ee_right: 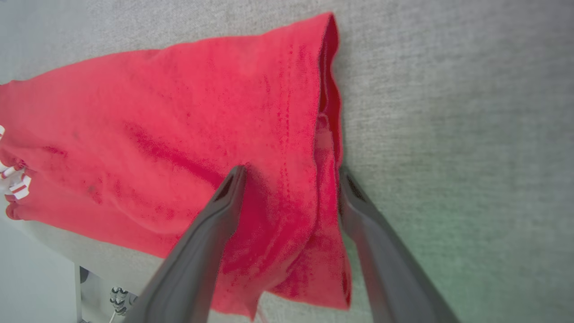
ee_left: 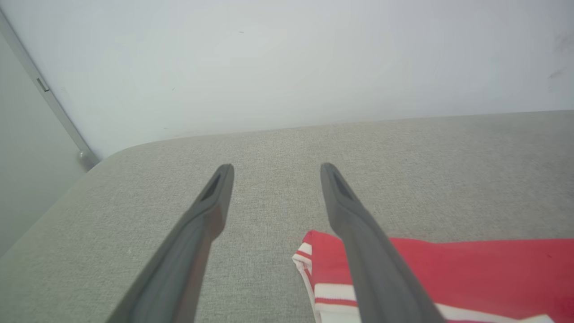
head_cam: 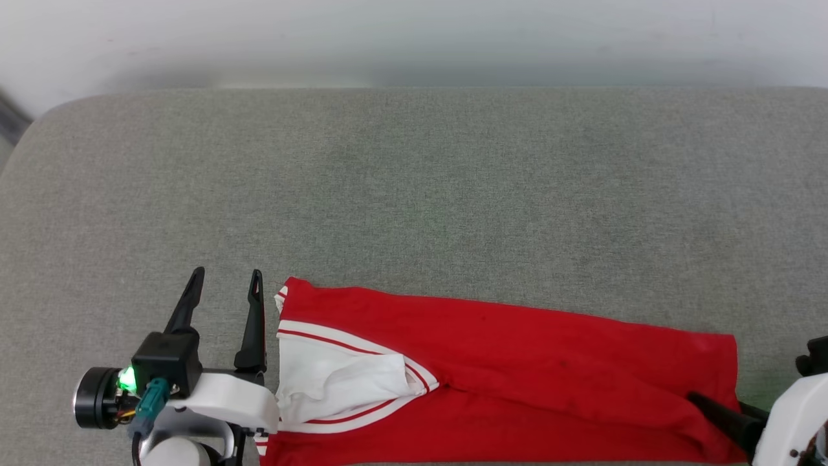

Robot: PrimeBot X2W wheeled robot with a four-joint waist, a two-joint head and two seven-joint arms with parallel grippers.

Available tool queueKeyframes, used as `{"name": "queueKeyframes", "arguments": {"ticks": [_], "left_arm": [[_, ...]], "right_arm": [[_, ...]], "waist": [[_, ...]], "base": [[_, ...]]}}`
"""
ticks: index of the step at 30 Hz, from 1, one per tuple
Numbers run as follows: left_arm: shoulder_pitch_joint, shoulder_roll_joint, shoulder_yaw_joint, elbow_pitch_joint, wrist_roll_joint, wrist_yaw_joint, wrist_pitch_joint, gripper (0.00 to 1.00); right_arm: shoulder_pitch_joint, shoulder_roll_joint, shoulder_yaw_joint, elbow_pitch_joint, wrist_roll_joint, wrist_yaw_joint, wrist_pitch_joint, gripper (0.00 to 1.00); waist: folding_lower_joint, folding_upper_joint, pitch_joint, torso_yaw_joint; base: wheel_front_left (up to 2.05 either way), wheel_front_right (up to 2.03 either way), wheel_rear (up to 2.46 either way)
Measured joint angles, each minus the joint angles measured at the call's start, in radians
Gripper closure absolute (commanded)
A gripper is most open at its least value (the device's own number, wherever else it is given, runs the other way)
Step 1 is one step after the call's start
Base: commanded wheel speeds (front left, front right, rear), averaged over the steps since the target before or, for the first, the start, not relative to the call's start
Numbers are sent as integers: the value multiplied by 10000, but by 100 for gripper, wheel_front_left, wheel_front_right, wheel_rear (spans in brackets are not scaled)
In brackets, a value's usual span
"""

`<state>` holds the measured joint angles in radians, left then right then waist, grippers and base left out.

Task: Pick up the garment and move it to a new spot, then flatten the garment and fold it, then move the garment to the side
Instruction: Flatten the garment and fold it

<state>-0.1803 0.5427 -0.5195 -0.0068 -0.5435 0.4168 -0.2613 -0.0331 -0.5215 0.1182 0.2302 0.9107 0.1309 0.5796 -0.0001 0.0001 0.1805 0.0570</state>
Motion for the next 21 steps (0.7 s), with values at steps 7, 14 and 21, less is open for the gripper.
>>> {"name": "queueKeyframes", "arguments": {"ticks": [7,14,21], "left_arm": [[913,-1488,1764,-207,1666,-560,-2,0],[1658,-2794,3175,-387,3085,-1193,-2,0],[2244,-3678,3983,-462,4123,-1810,-2,0]], "right_arm": [[-90,516,466,69,1097,-2,92,0],[-436,456,926,309,926,0,-525,100],[-637,50,1120,439,1070,4,-621,100]], "waist": [[0,0,128,55],[0,0,73,2],[1,0,-178,-13]], "base": [[0,0,0],[0,0,0],[0,0,0]]}}
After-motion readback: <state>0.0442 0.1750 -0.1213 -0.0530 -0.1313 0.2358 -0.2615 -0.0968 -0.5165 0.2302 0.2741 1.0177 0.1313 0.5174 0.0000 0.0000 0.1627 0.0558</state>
